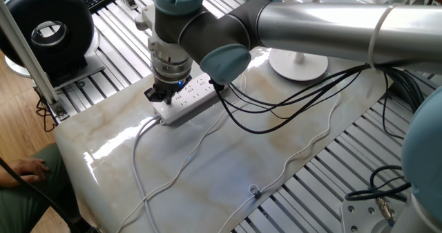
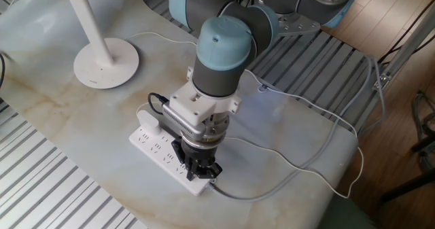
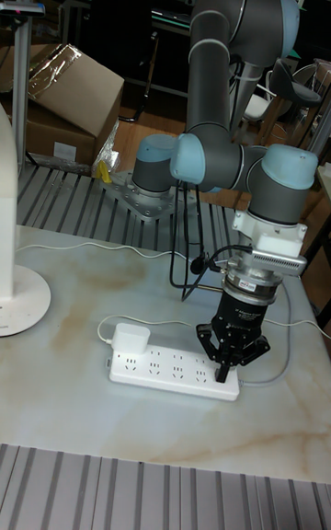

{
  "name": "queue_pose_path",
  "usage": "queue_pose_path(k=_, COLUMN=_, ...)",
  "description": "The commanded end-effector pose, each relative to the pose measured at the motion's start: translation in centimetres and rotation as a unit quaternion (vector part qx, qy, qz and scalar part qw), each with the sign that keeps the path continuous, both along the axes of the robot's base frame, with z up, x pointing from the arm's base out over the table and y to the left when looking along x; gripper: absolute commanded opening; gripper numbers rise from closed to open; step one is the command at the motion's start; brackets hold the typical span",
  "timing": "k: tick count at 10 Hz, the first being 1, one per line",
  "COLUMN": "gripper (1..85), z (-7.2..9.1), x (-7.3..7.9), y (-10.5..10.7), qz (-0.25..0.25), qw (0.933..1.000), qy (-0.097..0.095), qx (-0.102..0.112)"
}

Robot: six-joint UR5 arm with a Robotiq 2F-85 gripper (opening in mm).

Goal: Plug in the power cord of the desk lamp, turn on the socket, and light up the desk lamp

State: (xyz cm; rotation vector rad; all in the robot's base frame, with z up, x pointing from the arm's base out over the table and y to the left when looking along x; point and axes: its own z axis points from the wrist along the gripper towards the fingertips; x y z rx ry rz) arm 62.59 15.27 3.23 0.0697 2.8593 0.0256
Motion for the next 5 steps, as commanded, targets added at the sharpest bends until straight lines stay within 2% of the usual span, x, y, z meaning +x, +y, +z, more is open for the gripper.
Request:
queue_pose_path(k=1, gripper=1.0, z=0.77, x=0.27, y=0.35, qz=-0.009, qw=0.9999, qy=0.002, qx=0.008)
queue_pose_path(k=5, gripper=1.0, z=0.74, x=0.24, y=0.33, qz=-0.009, qw=0.9999, qy=0.002, qx=0.009)
